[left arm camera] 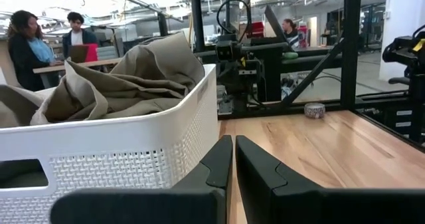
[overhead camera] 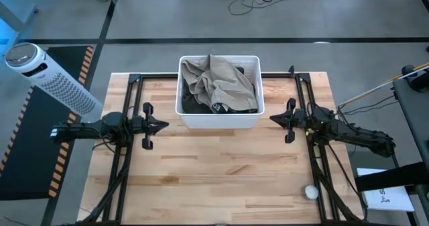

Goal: Sort clothes
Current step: Return to Home Position

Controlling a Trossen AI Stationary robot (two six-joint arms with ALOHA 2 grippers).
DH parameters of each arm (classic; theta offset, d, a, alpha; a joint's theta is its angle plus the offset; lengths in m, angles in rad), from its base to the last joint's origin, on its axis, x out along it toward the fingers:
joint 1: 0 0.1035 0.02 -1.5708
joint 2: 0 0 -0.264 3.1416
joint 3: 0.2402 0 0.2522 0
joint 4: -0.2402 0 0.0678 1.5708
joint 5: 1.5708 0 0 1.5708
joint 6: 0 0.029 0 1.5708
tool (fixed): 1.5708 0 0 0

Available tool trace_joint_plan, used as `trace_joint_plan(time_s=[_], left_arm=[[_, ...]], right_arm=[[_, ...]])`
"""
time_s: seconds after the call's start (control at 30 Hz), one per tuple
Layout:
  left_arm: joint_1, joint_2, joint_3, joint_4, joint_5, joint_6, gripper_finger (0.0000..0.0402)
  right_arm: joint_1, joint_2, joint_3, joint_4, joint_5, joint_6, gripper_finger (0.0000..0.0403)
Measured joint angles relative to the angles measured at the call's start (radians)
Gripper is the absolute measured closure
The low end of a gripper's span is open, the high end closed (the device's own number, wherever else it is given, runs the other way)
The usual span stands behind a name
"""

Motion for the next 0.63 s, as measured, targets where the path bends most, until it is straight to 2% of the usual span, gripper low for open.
trace_joint_plan(time_s=[0.13, 0.63], left_arm=[[0.000, 0.008, 0.000, 0.000, 0.000, 0.000, 0.0397], [0.000, 0.086, 0.002, 0.000, 0.001, 0.000, 0.0394]], right_arm=[[0.000, 0.000, 0.000, 0.001, -0.001, 0.043, 0.0403], [0.000, 0.000, 0.000, 0.003, -0.001, 0.010, 0.0403]])
